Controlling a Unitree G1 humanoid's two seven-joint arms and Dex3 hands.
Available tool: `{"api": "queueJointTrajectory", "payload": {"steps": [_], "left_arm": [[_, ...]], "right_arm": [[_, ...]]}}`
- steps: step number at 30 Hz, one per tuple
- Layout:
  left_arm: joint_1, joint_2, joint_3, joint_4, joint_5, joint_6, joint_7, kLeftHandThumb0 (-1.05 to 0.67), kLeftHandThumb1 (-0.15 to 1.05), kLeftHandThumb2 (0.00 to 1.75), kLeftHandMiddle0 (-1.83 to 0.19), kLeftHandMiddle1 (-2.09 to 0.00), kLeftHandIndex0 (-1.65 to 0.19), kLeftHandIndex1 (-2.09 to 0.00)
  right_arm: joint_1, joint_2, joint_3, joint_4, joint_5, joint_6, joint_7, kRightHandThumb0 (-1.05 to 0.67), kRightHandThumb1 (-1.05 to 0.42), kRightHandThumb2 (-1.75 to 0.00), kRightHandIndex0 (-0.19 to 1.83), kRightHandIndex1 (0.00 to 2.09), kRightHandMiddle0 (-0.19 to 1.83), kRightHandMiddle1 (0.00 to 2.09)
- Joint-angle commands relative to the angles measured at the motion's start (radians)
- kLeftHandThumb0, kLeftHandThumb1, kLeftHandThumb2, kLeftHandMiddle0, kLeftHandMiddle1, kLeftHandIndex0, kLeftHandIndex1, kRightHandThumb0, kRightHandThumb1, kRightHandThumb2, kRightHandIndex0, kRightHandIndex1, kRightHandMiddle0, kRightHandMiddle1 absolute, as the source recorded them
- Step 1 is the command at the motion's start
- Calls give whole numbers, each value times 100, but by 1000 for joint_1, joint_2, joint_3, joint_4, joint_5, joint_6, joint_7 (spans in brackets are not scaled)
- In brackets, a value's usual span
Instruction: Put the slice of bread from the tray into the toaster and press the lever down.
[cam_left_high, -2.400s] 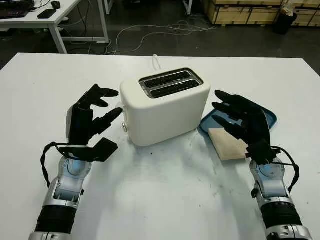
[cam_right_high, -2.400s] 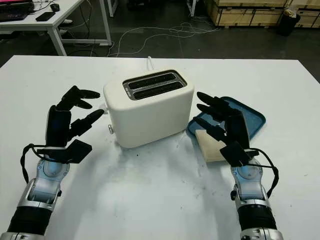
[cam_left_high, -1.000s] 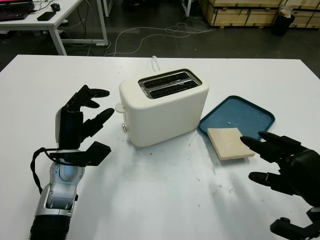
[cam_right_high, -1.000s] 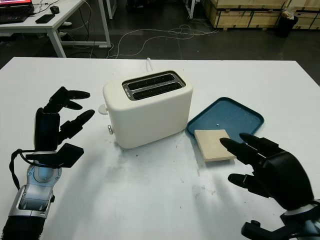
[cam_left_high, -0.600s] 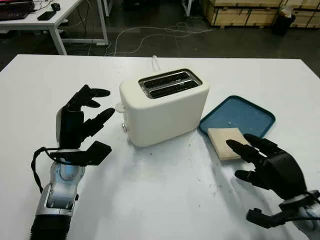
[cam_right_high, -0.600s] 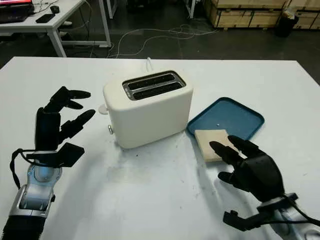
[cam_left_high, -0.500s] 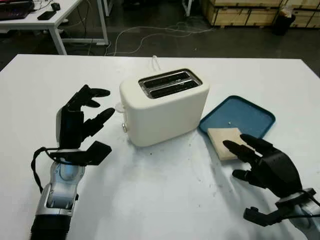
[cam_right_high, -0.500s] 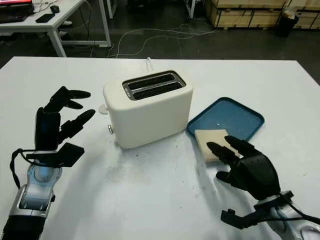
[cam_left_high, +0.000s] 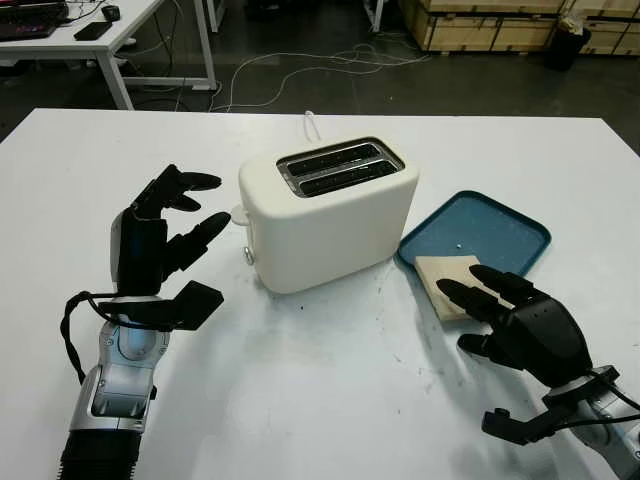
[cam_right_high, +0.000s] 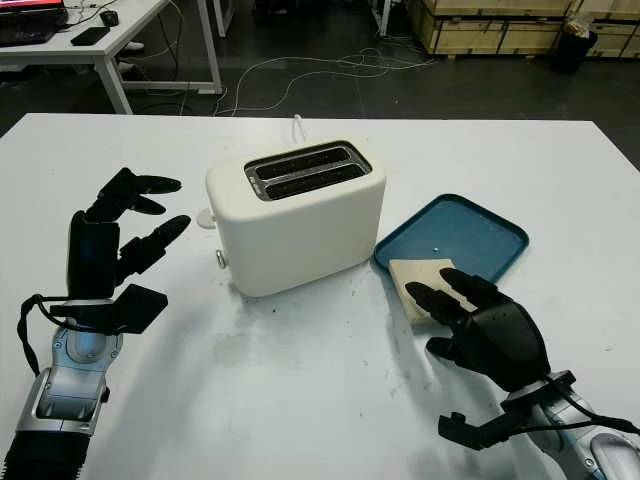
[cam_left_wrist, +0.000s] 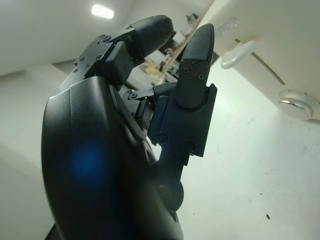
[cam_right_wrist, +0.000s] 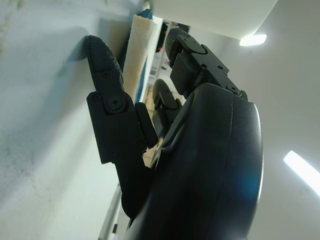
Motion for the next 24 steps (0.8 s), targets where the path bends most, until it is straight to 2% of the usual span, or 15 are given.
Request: {"api": "queueJointTrajectory", "payload": {"steps": [1, 5, 9, 17, 22, 24], "left_arm": [[-5, 6, -4, -12, 4, -4, -1, -46, 90, 1, -49, -133, -50, -93], [2, 11, -6, -16, -4, -19, -10, -44, 89, 0, -50, -133, -50, -92], [14, 16, -4, -30, -1, -19, -19, -43, 89, 0, -49, -134, -50, -92], [45, 16, 3, -60, 11, -13, -19, -44, 89, 0, -50, -130, -50, -89], [53, 19, 4, -67, 15, -17, -19, -44, 90, 1, -50, -128, -51, -86], [53, 18, 4, -66, 10, -21, -19, -42, 89, 0, -51, -128, -52, -85]], "right_arm": [[-25, -20, 24, 19, -25, 22, -27, -41, -85, 0, 52, 1, 53, 1], [-53, -26, 61, 40, -59, 82, -34, -40, -85, 0, 52, 1, 53, 0], [-65, -17, 88, 17, -78, 171, -1, -43, -86, 0, 51, 0, 51, 0], [-85, -25, 145, -27, -107, 268, 18, -42, -85, 0, 58, 3, 54, 2], [-69, -28, 160, -94, -147, 305, -8, -39, -85, 0, 71, 6, 65, 5], [-64, -28, 162, -107, -162, 306, -41, -30, -87, 0, 92, 9, 80, 6]]}}
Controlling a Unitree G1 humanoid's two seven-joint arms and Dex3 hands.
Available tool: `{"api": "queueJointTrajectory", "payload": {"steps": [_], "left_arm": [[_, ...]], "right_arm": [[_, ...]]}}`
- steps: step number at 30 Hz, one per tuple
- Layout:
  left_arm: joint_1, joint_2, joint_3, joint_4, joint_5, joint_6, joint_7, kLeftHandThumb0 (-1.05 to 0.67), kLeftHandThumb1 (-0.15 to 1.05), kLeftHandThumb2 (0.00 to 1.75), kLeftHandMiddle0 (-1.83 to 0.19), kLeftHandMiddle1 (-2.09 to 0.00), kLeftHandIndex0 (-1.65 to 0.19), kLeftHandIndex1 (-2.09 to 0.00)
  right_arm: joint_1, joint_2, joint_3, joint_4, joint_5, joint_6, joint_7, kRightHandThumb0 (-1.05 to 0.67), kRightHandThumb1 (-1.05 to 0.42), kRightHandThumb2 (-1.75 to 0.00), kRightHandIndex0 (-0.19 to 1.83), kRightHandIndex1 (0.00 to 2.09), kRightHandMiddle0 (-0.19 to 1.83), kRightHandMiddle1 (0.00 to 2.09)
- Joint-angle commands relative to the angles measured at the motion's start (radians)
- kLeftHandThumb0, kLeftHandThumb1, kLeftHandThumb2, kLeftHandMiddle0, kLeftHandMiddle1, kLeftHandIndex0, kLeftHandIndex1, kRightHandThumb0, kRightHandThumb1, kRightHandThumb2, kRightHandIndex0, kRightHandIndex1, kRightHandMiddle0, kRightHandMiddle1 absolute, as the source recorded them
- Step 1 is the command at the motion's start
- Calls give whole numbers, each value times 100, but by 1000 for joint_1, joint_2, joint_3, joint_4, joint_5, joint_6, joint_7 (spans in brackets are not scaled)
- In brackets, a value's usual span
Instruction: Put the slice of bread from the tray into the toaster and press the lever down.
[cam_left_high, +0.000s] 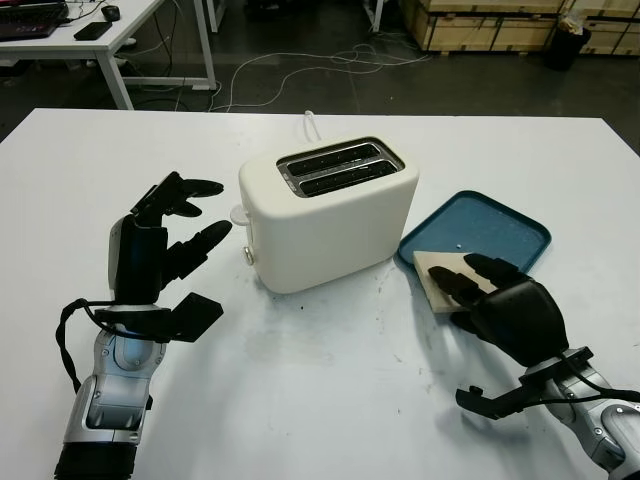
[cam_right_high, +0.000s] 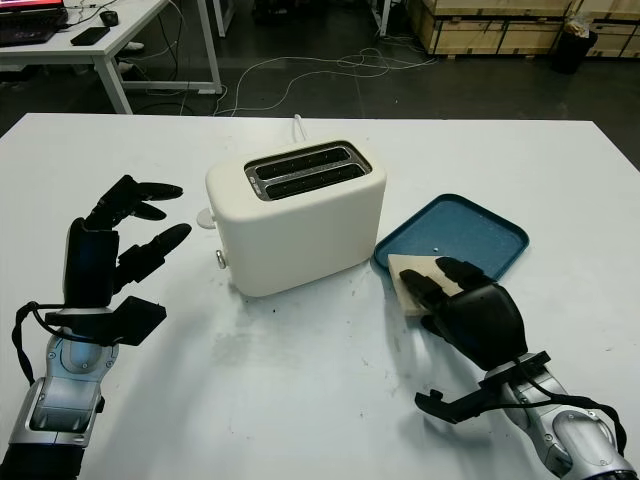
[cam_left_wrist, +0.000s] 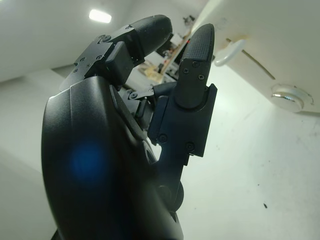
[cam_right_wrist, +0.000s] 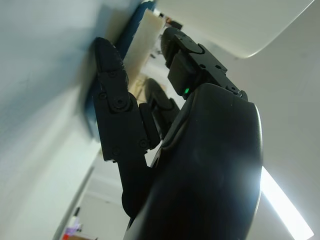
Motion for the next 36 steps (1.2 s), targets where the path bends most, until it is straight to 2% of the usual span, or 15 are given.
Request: {"api": "queueJointTrajectory", "payload": {"steps": [1, 2, 3, 4, 5, 7, 11, 17, 23, 27, 31, 32, 34, 35, 36], "left_arm": [[3, 11, 3, -6, 1, -18, 2, -42, 89, 0, -51, -128, -52, -85], [4, 10, 2, -8, 1, -15, 1, -42, 89, 0, -52, -128, -52, -85], [4, 10, 1, -8, 2, -14, 0, -42, 89, 0, -52, -128, -52, -85], [4, 10, 1, -7, 1, -15, -2, -41, 89, 0, -51, -128, -52, -84], [5, 10, 0, -7, -1, -15, -4, -41, 89, 0, -51, -129, -52, -84], [5, 7, -2, -7, -3, -13, -4, -41, 89, 0, -51, -129, -52, -83], [2, 1, -5, -4, 0, -12, 0, -42, 89, 0, -50, -129, -53, -82], [7, 4, -6, -6, -5, -14, -8, -40, 89, 0, -50, -129, -52, -81], [8, 2, -6, -1, -7, -16, -12, -40, 89, 0, -49, -129, -53, -80], [11, 2, -7, -7, -14, -10, -22, -39, 89, 0, -48, -129, -53, -80], [11, 3, -7, -2, -10, -19, -21, -38, 89, 0, -49, -129, -53, -80], [10, 4, -7, 2, -7, -23, -18, -38, 89, 0, -49, -129, -53, -80], [10, 3, -8, 3, -6, -23, -17, -39, 89, 0, -49, -129, -53, -79], [10, 1, -8, 2, -8, -21, -18, -39, 90, 0, -49, -129, -53, -79], [9, -1, -9, 1, -7, -19, -17, -39, 90, 0, -49, -128, -53, -79]], "right_arm": [[8, -8, 2, -21, -9, 13, -39, -28, -87, 0, 100, 10, 85, 7], [11, -3, -1, -25, 4, 6, -47, -26, -88, -1, 110, 13, 93, 8], [11, -1, -1, -24, 7, -1, -68, -25, -89, 0, 107, 40, 103, 6], [11, -2, -1, -23, 10, -9, -87, -26, -91, -2, 89, 98, 115, 5], [9, -4, 1, -20, 9, -15, -106, -27, -91, -4, 81, 122, 121, 4], [7, -8, 4, -12, 9, -21, -133, -30, -92, -9, 77, 141, 129, 6], [5, -12, 7, -4, 13, -25, -153, -34, -92, -13, 72, 153, 133, 8], [-3, -18, 5, 7, 14, -35, -181, -33, -92, -14, 70, 155, 133, 8], [-36, -11, 14, 62, 10, -51, -268, -33, -92, -7, 71, 155, 128, 5], [-69, -13, 16, 108, 15, -68, -329, -31, -92, -15, 74, 153, 131, 5], [-124, -20, 20, 168, -9, -64, -456, -31, -92, -14, 70, 166, 136, 13], [-136, -22, 20, 179, -13, -59, -480, -31, -92, -15, 71, 169, 129, 33], [-157, -27, 20, 197, -12, -50, -507, -33, -92, -17, 72, 172, 94, 102], [-164, -34, 17, 195, -5, -49, -498, -33, -92, -20, 72, 174, 82, 126], [-169, -45, 10, 187, 6, -51, -474, -34, -92, -22, 72, 174, 76, 137]]}}
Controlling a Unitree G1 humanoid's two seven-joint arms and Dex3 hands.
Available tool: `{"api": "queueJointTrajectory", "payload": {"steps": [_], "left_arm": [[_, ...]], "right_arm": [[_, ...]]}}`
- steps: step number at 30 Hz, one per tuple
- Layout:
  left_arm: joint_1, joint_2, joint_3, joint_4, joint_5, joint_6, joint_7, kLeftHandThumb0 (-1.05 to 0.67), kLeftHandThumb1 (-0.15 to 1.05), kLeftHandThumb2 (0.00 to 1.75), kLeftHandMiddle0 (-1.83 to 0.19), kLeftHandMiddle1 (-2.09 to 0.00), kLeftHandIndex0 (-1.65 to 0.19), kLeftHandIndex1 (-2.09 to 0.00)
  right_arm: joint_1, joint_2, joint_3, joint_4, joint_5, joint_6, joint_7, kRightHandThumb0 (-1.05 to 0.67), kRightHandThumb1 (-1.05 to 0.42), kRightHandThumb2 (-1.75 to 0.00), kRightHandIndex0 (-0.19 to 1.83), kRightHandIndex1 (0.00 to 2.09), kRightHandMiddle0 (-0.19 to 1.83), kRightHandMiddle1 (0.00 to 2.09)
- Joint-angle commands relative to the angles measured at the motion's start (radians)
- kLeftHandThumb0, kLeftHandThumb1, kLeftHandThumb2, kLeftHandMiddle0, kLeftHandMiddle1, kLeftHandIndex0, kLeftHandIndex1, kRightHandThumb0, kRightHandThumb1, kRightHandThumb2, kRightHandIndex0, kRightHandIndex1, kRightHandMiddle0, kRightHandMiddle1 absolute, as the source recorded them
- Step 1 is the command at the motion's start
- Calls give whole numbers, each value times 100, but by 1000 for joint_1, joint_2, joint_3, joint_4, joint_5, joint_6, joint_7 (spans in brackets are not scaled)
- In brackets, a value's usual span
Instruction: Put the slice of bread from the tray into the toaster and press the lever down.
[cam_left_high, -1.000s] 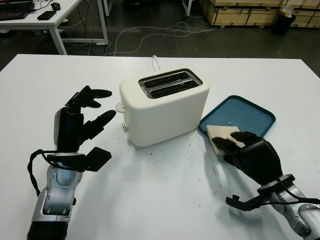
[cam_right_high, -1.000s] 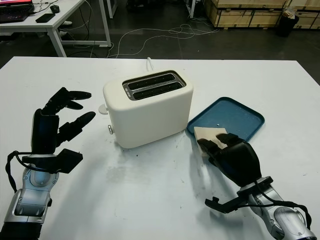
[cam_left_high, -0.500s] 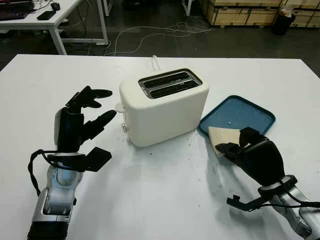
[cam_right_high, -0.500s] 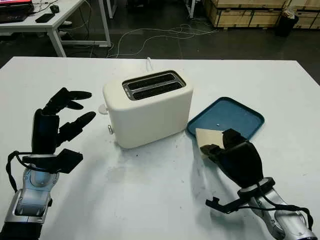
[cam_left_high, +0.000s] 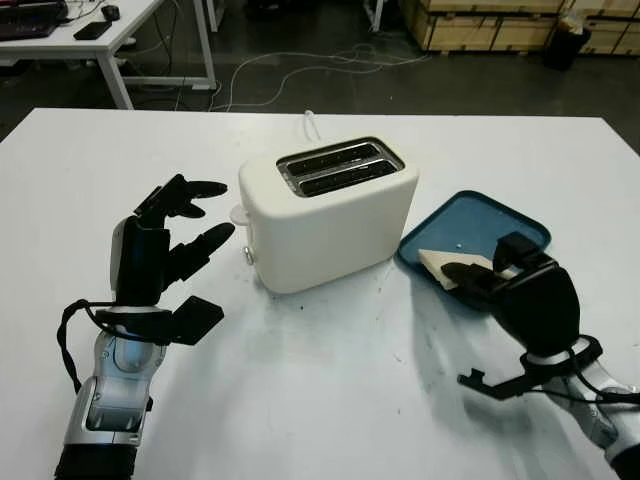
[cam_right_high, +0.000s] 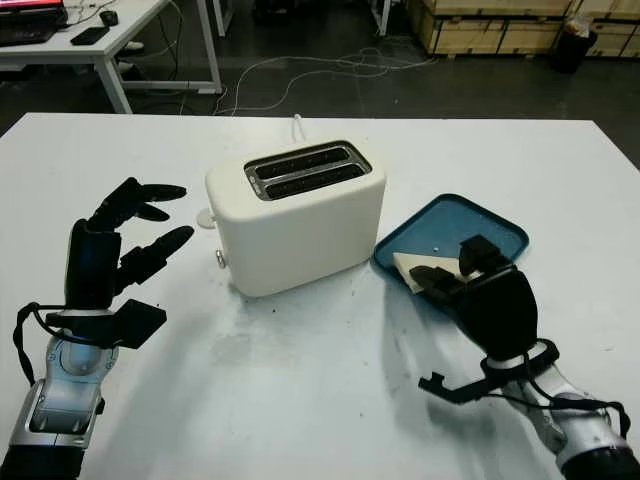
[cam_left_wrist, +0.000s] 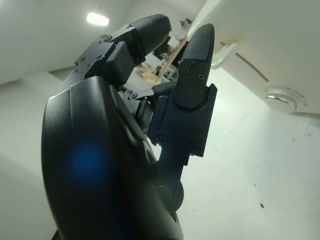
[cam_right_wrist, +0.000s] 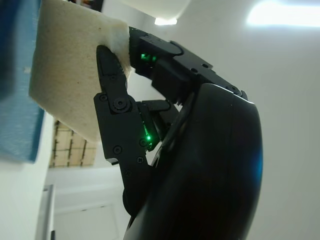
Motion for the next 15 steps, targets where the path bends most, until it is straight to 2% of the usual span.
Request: {"api": "queueJointTrajectory", "payload": {"steps": [1, 6, 15], "left_arm": [[4, 0, -7, 1, 0, -11, 3, -39, 89, 0, -49, -129, -53, -79], [4, -3, -9, -2, 1, -10, 5, -35, 88, 0, -49, -129, -53, -80], [-7, 3, -13, 7, 2, -16, 2, -35, 89, 0, -48, -132, -52, -81]], "right_arm": [[-22, -36, -19, -14, 25, -2, 34, -34, -92, -25, 72, 174, 73, 144], [-33, -82, -62, -63, 147, -85, 166, -32, -92, -36, 70, 175, 68, 149], [-36, -101, -183, -138, 452, -184, 517, -32, -92, -31, 58, 175, 44, 173]]}}
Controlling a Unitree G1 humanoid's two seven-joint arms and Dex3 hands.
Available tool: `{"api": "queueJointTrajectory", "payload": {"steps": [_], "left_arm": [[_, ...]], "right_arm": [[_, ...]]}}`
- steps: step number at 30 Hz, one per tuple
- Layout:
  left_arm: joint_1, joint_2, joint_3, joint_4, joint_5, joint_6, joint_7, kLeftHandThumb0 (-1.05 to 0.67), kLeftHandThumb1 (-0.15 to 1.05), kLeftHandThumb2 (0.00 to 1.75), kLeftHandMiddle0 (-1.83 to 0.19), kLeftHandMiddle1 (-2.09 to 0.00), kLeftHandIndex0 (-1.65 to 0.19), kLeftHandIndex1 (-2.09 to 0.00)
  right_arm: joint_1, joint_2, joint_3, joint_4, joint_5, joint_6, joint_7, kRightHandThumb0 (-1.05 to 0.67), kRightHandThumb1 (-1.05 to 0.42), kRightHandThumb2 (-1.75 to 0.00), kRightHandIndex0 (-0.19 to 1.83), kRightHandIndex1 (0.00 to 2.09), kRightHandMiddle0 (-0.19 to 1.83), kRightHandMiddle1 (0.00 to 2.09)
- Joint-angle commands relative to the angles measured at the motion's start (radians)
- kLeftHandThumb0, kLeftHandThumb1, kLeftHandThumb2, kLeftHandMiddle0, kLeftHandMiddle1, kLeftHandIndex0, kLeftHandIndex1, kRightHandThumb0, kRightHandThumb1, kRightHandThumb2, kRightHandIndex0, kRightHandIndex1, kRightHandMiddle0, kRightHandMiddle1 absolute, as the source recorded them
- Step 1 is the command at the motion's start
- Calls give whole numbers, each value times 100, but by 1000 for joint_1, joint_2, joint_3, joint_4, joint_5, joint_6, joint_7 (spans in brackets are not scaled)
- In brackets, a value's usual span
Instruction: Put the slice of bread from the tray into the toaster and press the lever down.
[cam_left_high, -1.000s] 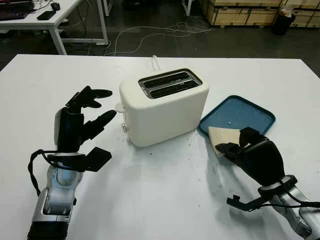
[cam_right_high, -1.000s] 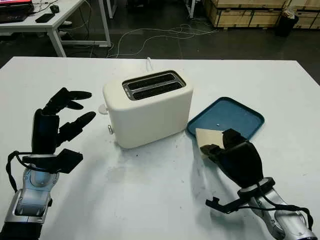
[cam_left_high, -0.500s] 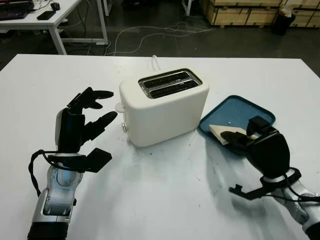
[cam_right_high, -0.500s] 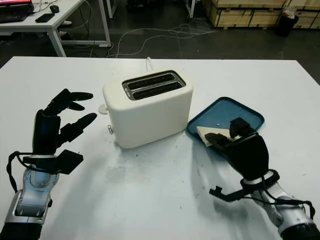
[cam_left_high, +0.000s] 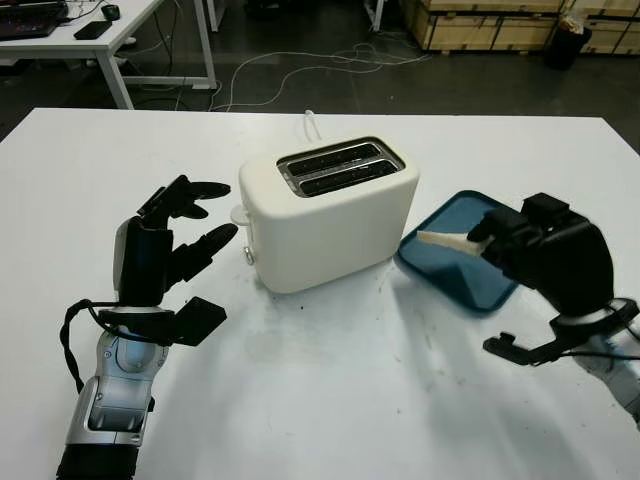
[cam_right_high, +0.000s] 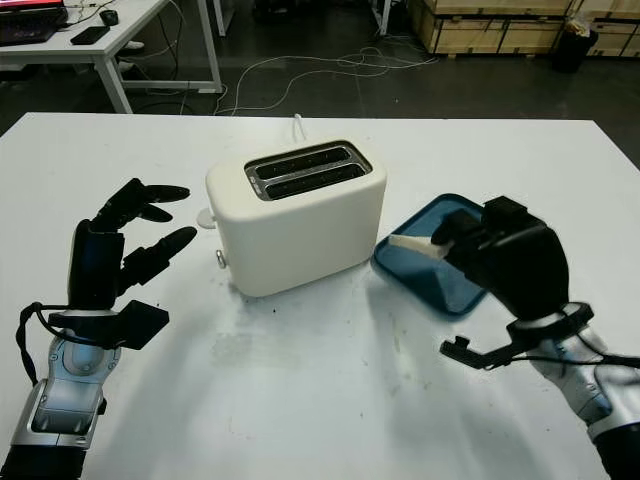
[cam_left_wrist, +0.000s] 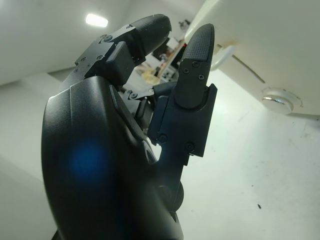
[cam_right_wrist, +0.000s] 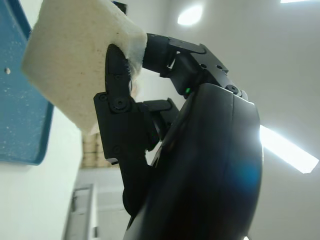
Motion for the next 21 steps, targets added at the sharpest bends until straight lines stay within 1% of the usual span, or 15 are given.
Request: {"api": "queueJointTrajectory", "payload": {"steps": [1, 4, 6, 8, 9, 12, 13, 15, 17, 18, 20, 21], "left_arm": [[-7, 6, -5, 6, 1, -15, 1, -35, 89, 0, -48, -132, -52, -82], [-13, 7, -8, 14, -1, -22, 2, -35, 89, 0, -48, -132, -51, -82], [-16, 6, -9, 17, -5, -22, 0, -35, 89, 0, -48, -132, -51, -83], [-19, 6, -11, 20, -6, -23, -3, -36, 90, 1, -47, -132, -50, -83], [-21, 7, -11, 23, -6, -26, -2, -36, 90, 1, -47, -133, -50, -83], [-24, 5, -14, 25, -7, -22, -4, -37, 90, 1, -47, -134, -49, -85], [-23, 5, -14, 23, -9, -19, -7, -37, 90, 0, -47, -134, -49, -85], [-20, 5, -16, 17, -5, -12, -10, -37, 90, 1, -46, -134, -48, -85], [-20, 4, -19, 15, 1, -10, -8, -37, 90, 1, -46, -133, -48, -86], [-19, 3, -20, 15, 4, -11, -7, -37, 90, 1, -46, -133, -48, -86], [-19, -4, -23, 18, 6, -14, 1, -37, 91, 1, -46, -133, -48, -86], [-18, -6, -24, 18, 8, -13, 5, -36, 91, 1, -46, -133, -48, -86]], "right_arm": [[-18, -20, -34, -18, 67, -24, 72, -32, -92, -31, 59, 175, 43, 174], [-44, -22, -66, 9, 149, -59, 160, -30, -92, -29, 60, 175, 43, 174], [-59, -24, -87, 14, 201, -56, 233, -31, -92, -29, 60, 175, 43, 175], [-77, -37, -105, 5, 253, -35, 332, -33, -92, -33, 61, 175, 43, 173], [-97, -44, -115, 8, 298, -35, 388, -33, -92, -34, 62, 175, 46, 169], [-175, -68, -136, 59, 422, -73, 545, -33, -92, -35, 63, 173, 65, 132], [-205, -76, -138, 82, 453, -81, 593, -33, -92, -35, 64, 173, 69, 125], [-278, -98, -141, 112, 506, -57, 698, -34, -92, -35, 63, 174, 67, 130], [-351, -107, -145, 147, 549, -47, 781, -33, -92, -32, 63, 174, 58, 147], [-392, -110, -144, 176, 573, -51, 824, -32, -92, -31, 61, 174, 55, 150], [-489, -110, -142, 229, 625, -19, 922, -32, -92, -32, 57, 175, 47, 159], [-528, -110, -139, 255, 635, -17, 955, -31, -92, -31, 54, 175, 50, 146]]}}
